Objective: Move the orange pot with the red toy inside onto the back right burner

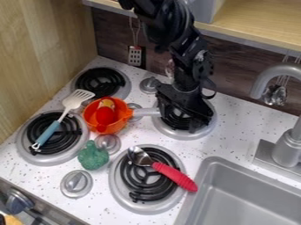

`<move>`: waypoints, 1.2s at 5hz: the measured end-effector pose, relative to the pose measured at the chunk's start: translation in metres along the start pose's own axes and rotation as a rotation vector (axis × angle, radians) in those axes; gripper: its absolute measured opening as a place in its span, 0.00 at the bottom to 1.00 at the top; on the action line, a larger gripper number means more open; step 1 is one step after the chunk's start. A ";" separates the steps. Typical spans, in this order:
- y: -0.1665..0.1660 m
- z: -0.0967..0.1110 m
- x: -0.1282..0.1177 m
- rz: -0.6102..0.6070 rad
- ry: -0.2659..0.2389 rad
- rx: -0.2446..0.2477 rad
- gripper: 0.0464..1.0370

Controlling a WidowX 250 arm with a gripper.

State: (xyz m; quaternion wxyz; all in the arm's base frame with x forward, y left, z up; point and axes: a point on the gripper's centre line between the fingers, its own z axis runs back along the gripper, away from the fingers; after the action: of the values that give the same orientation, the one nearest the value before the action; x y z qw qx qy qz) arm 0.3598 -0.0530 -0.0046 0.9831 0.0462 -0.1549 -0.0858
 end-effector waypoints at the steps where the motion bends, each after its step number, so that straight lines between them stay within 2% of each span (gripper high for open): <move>1: -0.002 -0.009 -0.008 -0.024 0.029 -0.007 0.96; 2: 0.005 -0.015 -0.019 -0.265 0.013 -0.049 0.96; 3: 0.013 -0.009 -0.021 -0.450 0.047 -0.108 0.96; 4: 0.024 -0.002 -0.021 -0.586 0.082 -0.149 0.96; 5: 0.030 0.004 -0.016 -0.628 0.117 -0.143 0.96; 6: 0.037 0.003 -0.015 -0.696 0.115 -0.129 0.96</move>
State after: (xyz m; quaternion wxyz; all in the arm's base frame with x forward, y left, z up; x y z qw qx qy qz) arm 0.3501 -0.0140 -0.0015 0.9030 0.0390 -0.0686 -0.4223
